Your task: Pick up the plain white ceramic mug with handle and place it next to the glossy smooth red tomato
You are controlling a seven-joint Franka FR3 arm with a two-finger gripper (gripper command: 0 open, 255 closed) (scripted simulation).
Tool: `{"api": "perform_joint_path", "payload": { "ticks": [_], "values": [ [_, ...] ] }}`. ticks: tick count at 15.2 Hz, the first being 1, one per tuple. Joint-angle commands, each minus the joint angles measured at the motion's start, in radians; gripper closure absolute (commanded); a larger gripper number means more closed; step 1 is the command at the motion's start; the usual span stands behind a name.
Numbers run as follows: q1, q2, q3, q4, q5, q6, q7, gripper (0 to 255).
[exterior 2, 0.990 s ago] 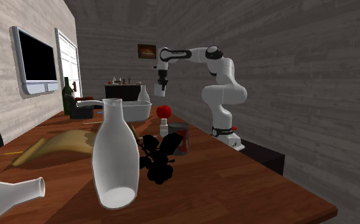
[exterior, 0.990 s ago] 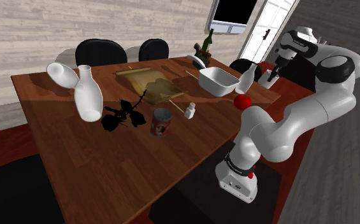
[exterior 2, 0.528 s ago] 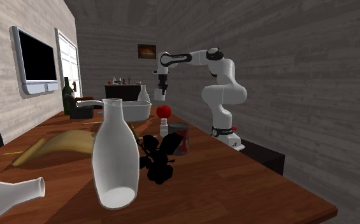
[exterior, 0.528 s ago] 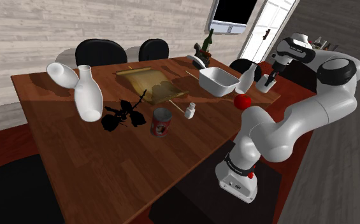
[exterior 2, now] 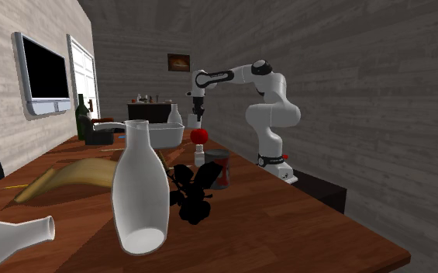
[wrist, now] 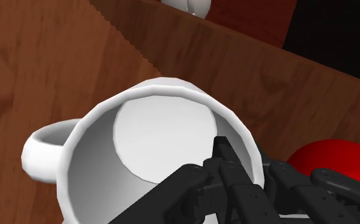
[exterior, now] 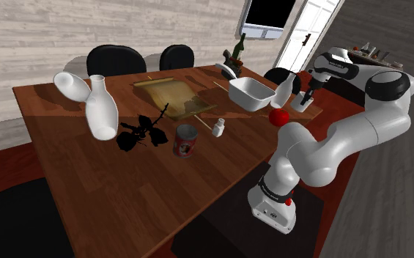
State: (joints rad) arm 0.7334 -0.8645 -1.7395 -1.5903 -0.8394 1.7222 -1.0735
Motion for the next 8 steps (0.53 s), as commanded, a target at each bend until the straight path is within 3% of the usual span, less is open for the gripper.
{"api": "perform_joint_path", "payload": {
  "ticks": [1,8],
  "values": [
    [-0.004,-0.008,-0.008,-0.017,-0.010,0.019,0.005,255],
    [-0.002,-0.040,-0.046,-0.064,-0.047,0.081,0.025,255]
  ]
}}
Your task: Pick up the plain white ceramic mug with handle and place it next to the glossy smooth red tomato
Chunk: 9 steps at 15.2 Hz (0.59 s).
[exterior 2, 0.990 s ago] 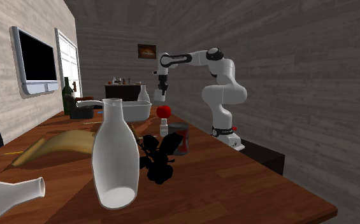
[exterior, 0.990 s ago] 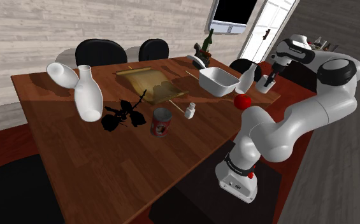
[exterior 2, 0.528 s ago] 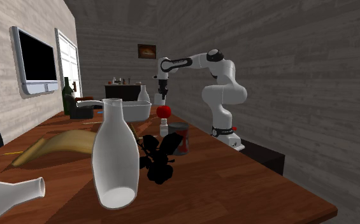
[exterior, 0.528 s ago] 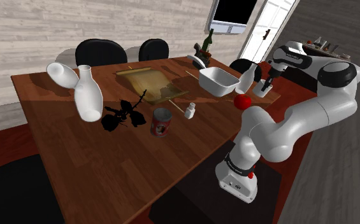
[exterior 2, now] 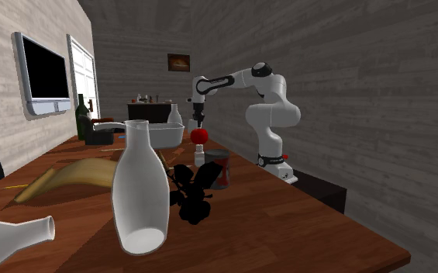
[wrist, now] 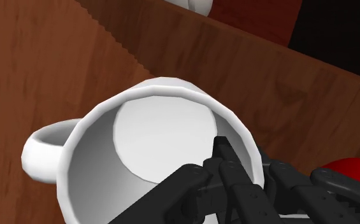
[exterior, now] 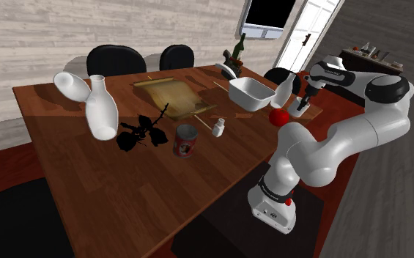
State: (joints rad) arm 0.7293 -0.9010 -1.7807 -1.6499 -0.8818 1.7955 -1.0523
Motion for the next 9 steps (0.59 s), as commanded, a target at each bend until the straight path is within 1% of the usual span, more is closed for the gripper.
{"api": "perform_joint_path", "payload": {
  "ticks": [1,8,9],
  "values": [
    [0.003,-0.008,-0.010,-0.010,-0.010,0.015,0.006,255],
    [0.003,-0.008,-0.010,-0.010,-0.010,0.015,0.006,255],
    [0.003,-0.008,-0.010,-0.009,-0.010,0.015,0.006,0]
  ]
}}
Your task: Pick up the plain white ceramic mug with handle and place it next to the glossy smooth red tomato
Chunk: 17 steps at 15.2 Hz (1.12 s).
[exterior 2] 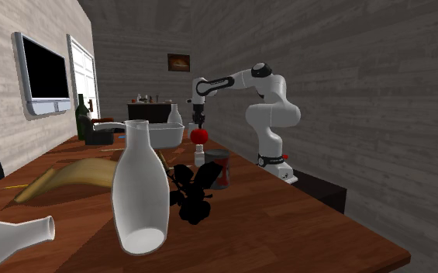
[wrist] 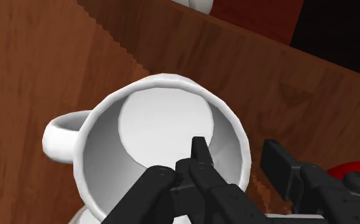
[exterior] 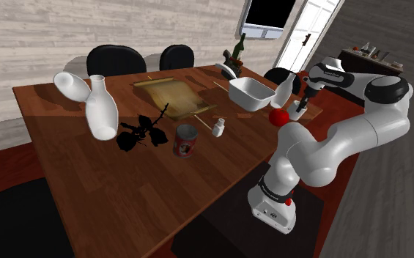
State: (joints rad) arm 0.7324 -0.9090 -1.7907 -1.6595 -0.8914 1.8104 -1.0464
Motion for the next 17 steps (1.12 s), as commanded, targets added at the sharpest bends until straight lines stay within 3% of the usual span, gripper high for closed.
{"api": "perform_joint_path", "payload": {
  "ticks": [1,5,9,17],
  "values": [
    [0.000,0.000,0.000,0.000,0.000,0.000,0.000,0],
    [0.000,0.000,0.000,0.000,0.000,0.000,0.000,0],
    [-0.004,0.044,0.051,0.065,0.051,-0.084,-0.028,0],
    [-0.004,0.044,0.051,0.065,0.051,-0.084,-0.028,0]
  ]
}}
